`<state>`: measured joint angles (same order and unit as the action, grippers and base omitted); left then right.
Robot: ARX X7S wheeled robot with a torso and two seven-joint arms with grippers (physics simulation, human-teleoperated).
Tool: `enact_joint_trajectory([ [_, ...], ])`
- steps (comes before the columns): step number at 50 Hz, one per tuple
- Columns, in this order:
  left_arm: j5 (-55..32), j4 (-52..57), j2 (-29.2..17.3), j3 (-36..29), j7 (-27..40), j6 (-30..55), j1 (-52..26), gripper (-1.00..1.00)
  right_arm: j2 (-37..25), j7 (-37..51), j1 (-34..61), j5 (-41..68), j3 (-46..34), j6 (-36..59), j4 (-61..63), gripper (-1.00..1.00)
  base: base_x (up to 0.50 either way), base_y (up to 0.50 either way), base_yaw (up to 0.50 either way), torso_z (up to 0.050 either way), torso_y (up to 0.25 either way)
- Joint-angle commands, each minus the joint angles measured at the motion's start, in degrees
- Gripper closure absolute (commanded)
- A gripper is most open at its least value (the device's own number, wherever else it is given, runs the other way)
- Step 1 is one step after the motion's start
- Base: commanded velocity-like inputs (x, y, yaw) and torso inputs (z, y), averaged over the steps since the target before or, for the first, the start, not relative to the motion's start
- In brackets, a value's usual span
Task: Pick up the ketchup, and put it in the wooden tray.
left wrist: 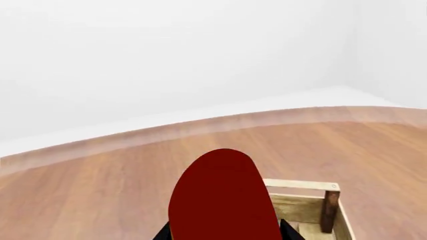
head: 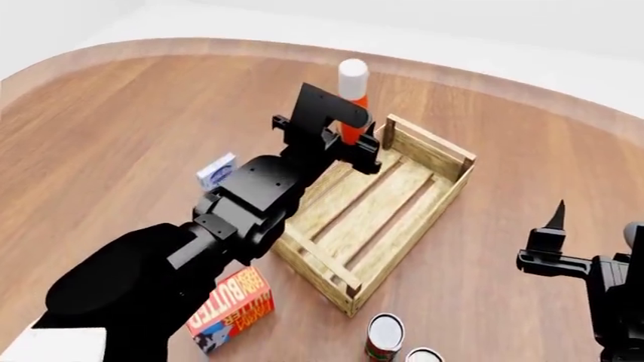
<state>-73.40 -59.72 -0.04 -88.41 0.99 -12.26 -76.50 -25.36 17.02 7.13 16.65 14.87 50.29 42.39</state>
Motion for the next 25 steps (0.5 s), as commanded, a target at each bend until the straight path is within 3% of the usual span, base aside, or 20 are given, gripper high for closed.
enact_joint_trajectory([
  [1, -1.2, 2.0, 0.0, -0.2, 0.7, 0.2, -1.4, 1.00, 0.2, 1.1, 0.1, -0.3, 0.1, 0.6, 0.3, -1.00, 0.00, 0.00, 0.00, 0.000, -0.152],
  [25, 0.5, 5.6, 0.0, -0.3, 2.7, 3.0, -3.0, 1.00, 0.8, 2.9, 0.4, -0.5, 0.5, 1.5, 0.4, -1.00, 0.00, 0.00, 0.00, 0.000, -0.152],
])
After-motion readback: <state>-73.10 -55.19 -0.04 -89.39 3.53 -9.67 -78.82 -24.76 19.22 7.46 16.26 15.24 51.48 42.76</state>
